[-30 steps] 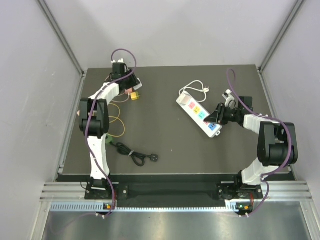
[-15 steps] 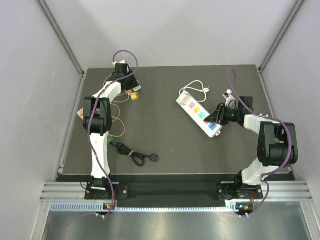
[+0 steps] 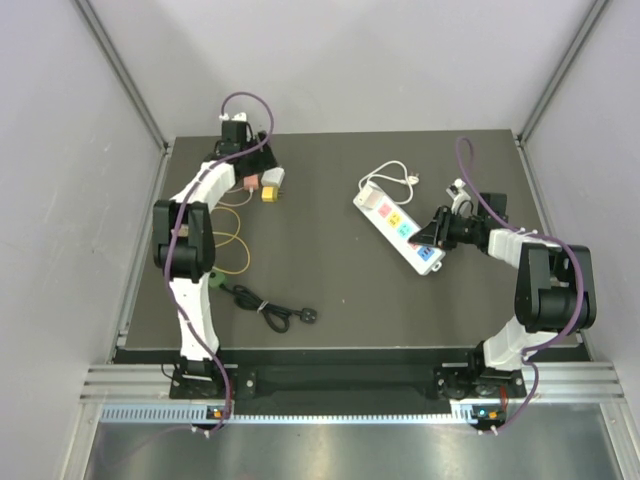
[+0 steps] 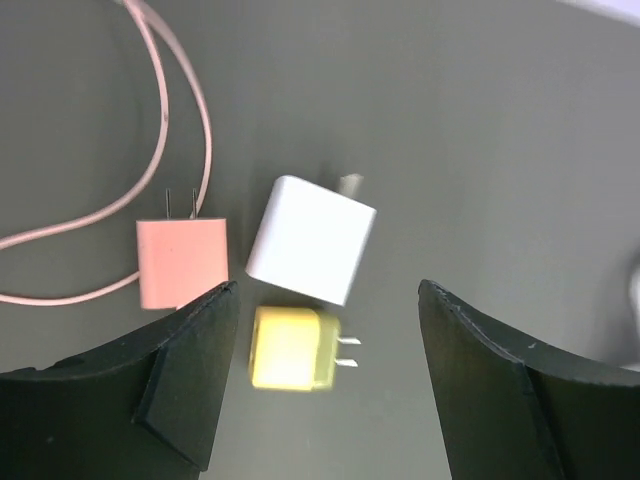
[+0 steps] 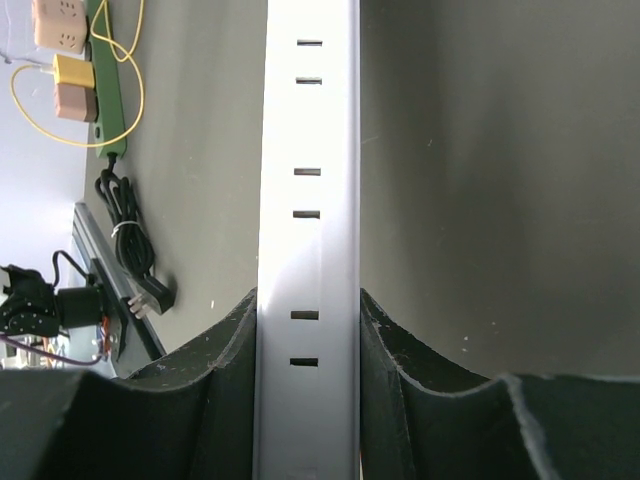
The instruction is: Pull the plug off the socket
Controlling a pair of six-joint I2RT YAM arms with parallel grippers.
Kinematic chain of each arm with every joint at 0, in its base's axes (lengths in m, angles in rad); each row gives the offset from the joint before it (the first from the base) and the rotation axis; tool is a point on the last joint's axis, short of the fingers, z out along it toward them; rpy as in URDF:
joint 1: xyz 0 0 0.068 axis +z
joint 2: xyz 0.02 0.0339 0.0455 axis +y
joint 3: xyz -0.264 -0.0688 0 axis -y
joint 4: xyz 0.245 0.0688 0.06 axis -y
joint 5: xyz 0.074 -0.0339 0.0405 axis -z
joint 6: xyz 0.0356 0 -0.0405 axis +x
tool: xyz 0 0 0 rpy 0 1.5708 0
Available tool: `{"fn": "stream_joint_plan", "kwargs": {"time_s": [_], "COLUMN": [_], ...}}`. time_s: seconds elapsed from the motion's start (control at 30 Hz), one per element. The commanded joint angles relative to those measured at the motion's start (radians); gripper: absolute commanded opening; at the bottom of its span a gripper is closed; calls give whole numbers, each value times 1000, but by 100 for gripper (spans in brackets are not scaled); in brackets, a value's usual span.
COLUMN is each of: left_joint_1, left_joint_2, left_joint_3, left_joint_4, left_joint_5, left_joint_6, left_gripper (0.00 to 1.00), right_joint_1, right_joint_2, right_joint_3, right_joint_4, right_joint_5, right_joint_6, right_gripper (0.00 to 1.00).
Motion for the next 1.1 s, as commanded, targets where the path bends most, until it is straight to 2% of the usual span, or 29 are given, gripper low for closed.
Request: {"fn": "stream_joint_plan", "kwargs": {"time_s": [0.0, 0.07, 0.2, 0.3, 0.4, 0.5, 0.63, 0.83, 1.07], "left_joint_1": [2, 2, -19, -62, -136, -226, -329, -399, -466], "left_joint_2": [-212, -260, -367, -399, -415, -421, -401, -308, -235], "left_joint_3": [-108, -174, -364, -434, -469, -477, -448, -327, -253], "left_joint_4": [128, 216, 395, 456, 475, 470, 443, 331, 291], "left_joint_5": [62, 134, 423, 555, 603, 606, 532, 410, 292], "left_joint_6": [83, 98, 120, 114, 129, 193, 256, 324, 367], "left_gripper": [77, 78, 78, 78, 78, 79, 80, 80, 80], "right_joint_1": [-17, -17, -17, -17, -17, -14, -16, -14, -12], "right_joint_2": [-54, -54, -51, -48, -50, -50, -47, -44, -39], "right_joint_3": [22, 22, 26, 28, 28, 28, 28, 28, 28], "right_joint_4": [104, 104, 96, 90, 88, 90, 92, 96, 104], "right_joint_5": [-101, -105, -146, -163, -165, -168, -170, -174, -180], "right_joint_6": [-18, -25, -54, -63, -63, -63, -58, -52, -45], "right_gripper": [0, 0, 0, 0, 0, 0, 0, 0, 0]}}
